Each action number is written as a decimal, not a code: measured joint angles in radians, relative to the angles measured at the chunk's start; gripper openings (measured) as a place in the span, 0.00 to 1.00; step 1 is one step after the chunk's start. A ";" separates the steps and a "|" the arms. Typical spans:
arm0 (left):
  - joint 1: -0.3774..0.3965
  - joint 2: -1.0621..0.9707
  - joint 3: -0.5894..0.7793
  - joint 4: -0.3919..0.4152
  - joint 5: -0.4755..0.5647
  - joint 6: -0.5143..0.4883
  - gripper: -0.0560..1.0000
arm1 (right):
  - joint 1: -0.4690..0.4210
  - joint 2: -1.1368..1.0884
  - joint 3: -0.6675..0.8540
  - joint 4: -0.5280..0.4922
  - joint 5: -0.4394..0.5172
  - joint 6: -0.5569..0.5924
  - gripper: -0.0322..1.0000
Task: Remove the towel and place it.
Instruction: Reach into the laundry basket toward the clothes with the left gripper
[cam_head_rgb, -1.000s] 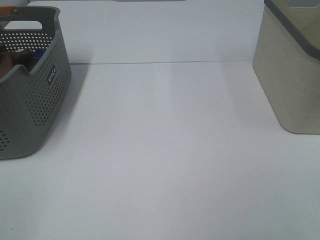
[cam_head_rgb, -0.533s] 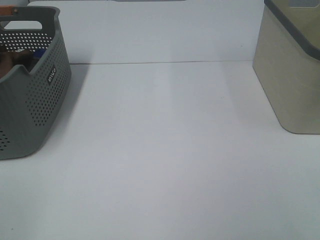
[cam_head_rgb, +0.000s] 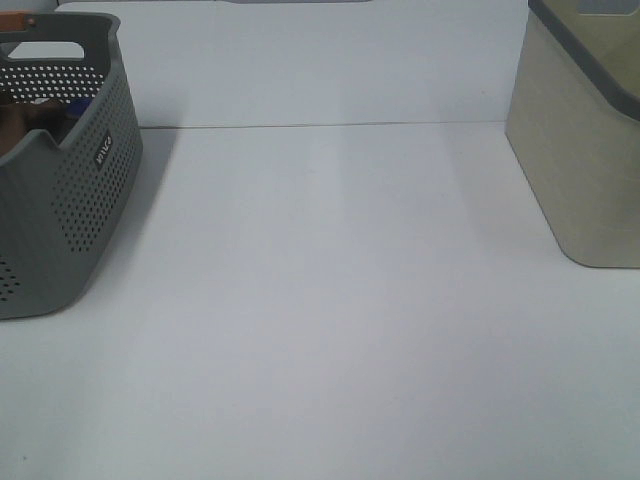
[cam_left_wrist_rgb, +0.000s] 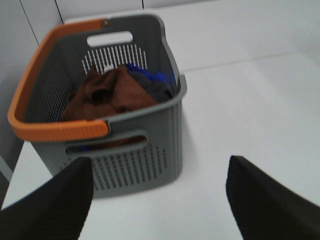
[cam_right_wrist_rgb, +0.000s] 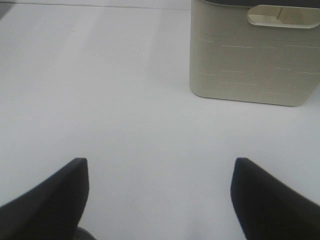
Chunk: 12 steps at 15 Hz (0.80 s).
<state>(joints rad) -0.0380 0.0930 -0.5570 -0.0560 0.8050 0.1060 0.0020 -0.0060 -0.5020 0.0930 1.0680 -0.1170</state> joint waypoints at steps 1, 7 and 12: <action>0.000 0.060 -0.002 0.013 -0.082 0.000 0.70 | 0.000 0.000 0.000 0.000 0.000 0.000 0.75; 0.000 0.506 -0.051 0.040 -0.491 -0.030 0.64 | 0.000 0.000 0.000 0.000 0.000 0.000 0.75; 0.000 0.972 -0.332 0.091 -0.499 -0.062 0.63 | 0.000 0.000 0.000 0.000 0.000 0.000 0.75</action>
<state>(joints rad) -0.0380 1.0650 -0.8890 0.0350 0.3060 0.0440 0.0020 -0.0060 -0.5020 0.0930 1.0680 -0.1170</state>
